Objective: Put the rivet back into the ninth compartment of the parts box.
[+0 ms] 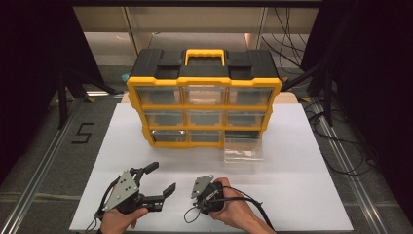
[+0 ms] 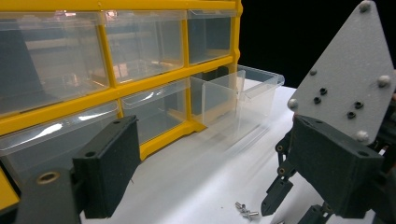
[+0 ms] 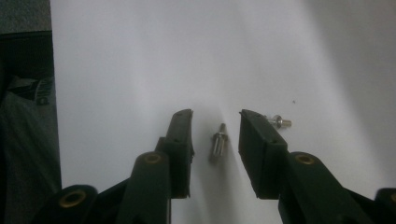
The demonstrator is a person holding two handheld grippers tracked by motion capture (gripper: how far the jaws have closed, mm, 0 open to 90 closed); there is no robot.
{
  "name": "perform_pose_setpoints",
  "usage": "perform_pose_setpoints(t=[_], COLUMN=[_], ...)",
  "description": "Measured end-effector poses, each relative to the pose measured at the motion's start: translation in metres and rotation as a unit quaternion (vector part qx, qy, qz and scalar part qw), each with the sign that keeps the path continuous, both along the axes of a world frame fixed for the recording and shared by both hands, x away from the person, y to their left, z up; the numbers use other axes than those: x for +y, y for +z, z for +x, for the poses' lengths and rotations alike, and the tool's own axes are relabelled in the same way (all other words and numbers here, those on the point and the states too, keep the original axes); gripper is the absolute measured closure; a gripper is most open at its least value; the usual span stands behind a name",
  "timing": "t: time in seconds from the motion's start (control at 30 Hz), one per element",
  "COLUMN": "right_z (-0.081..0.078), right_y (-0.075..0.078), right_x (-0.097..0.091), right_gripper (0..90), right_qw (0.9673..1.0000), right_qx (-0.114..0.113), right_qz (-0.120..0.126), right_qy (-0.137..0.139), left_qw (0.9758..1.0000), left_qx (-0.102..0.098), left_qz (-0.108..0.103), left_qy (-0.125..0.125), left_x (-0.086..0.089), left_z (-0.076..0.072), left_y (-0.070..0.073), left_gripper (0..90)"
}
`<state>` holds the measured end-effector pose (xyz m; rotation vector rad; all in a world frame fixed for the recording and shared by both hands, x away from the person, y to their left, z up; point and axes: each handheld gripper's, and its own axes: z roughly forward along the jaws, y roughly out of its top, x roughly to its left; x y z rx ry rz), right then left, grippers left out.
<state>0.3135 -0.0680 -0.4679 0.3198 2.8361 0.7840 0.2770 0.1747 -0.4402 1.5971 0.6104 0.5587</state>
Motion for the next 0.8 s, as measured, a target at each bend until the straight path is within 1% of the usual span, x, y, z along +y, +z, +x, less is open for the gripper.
perform_pose_setpoints(t=[0.1,0.17,0.2,0.23,0.27,0.37,0.47,0.57,0.8], right_z=[0.004,0.004,0.004,0.006,0.007,0.009,0.010,0.012,0.013], right_y=[-0.002,-0.004,-0.004,-0.005,-0.005,-0.005,-0.004,-0.004,-0.003], right_x=[0.002,0.003,0.003,0.003,0.003,0.003,0.004,0.005,0.006], right_gripper=[69.5,71.0,71.0,73.6,74.0,76.7,78.8,81.9,82.2], right_qw=[1.0000,0.9997,0.9997,0.9995,0.9995,0.9990,0.9983,0.9978,0.9980], right_qx=[0.008,0.019,0.019,0.029,0.030,0.044,0.056,0.063,0.060], right_qz=[-0.002,-0.010,-0.010,-0.012,-0.011,-0.009,-0.014,-0.014,-0.016], right_qy=[-0.002,-0.007,-0.007,-0.004,-0.004,-0.006,-0.011,-0.011,-0.008], left_qw=[1.0000,1.0000,1.0000,1.0000,1.0000,1.0000,1.0000,1.0000,1.0000], left_qx=[0.000,-0.001,-0.001,0.000,0.000,-0.001,0.000,0.000,0.001], left_qz=[-0.001,-0.001,-0.001,-0.002,-0.002,0.000,-0.001,-0.001,-0.002], left_qy=[0.001,0.001,0.001,0.001,0.001,0.001,0.001,0.001,0.001], left_x=[0.000,0.000,0.000,0.000,0.000,0.000,0.000,0.000,0.001], left_z=[0.000,0.000,0.000,0.000,0.000,0.000,0.000,0.000,0.000], left_y=[0.000,0.000,0.000,0.000,0.000,0.000,0.000,0.000,0.001], left_gripper=[16.4,16.4,16.5,16.4,16.5,16.5,16.5,16.5,16.5])
